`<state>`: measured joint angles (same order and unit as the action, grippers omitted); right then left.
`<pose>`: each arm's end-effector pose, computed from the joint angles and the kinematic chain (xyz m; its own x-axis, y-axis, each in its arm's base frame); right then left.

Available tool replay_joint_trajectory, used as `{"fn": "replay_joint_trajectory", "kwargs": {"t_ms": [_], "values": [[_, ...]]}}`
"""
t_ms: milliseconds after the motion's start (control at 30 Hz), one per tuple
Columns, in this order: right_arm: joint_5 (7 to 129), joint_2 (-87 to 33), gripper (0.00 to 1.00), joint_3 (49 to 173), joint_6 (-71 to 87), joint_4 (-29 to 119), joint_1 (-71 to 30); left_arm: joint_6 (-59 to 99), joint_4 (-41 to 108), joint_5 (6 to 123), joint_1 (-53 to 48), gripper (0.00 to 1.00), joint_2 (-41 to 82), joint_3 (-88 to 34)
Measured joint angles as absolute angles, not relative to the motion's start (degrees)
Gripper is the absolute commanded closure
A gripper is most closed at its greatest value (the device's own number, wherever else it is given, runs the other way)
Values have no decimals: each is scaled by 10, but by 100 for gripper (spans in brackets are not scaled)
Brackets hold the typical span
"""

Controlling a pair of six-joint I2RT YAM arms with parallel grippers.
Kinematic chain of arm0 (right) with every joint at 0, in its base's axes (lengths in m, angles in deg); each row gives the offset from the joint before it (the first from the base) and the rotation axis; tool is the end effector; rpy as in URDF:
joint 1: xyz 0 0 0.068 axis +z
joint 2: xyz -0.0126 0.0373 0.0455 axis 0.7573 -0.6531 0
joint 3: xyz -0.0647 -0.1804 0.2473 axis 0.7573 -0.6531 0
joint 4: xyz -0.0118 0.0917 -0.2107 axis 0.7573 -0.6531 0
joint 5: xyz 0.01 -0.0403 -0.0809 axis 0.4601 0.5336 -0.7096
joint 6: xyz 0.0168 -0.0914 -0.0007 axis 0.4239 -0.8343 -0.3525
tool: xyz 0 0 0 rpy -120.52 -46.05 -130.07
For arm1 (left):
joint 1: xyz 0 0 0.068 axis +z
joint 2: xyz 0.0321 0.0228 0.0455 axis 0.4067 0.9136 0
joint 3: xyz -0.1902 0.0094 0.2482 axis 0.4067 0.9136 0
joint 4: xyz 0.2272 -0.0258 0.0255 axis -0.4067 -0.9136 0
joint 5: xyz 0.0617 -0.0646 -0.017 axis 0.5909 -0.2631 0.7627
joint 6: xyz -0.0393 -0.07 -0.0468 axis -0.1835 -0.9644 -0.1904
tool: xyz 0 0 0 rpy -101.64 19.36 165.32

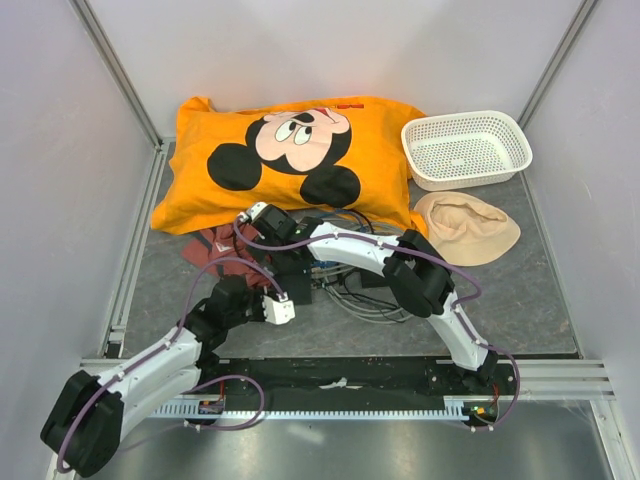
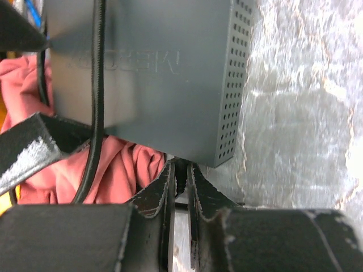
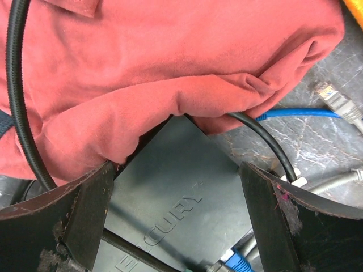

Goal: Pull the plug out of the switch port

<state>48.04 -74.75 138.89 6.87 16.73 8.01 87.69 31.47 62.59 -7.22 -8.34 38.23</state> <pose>0.2954 0.4270 0.1881 -0.5151 -0.6148 -0.5972 -0.7083 0.6977 -0.1074 0.1052 -0.0812 0.1490 0.2287 0.8202 -0.5243 0.7935 0.1549 0.5885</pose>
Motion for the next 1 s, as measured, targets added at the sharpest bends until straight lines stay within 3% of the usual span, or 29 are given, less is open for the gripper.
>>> {"fn": "replay_joint_trajectory", "kwargs": {"t_ms": [267, 600, 833, 1000], "values": [[497, -743, 2, 1377, 89, 176, 67, 853, 232, 718, -65, 98, -137, 383], [511, -739, 2, 1372, 90, 173, 60, 848, 95, 668, -41, 99, -140, 322], [511, -737, 2, 1387, 67, 134, 58, 864, 10, 667, -25, 99, -282, 316], [524, -727, 2, 1401, 41, 87, 42, 873, -49, 695, -12, 98, -308, 316]]}}
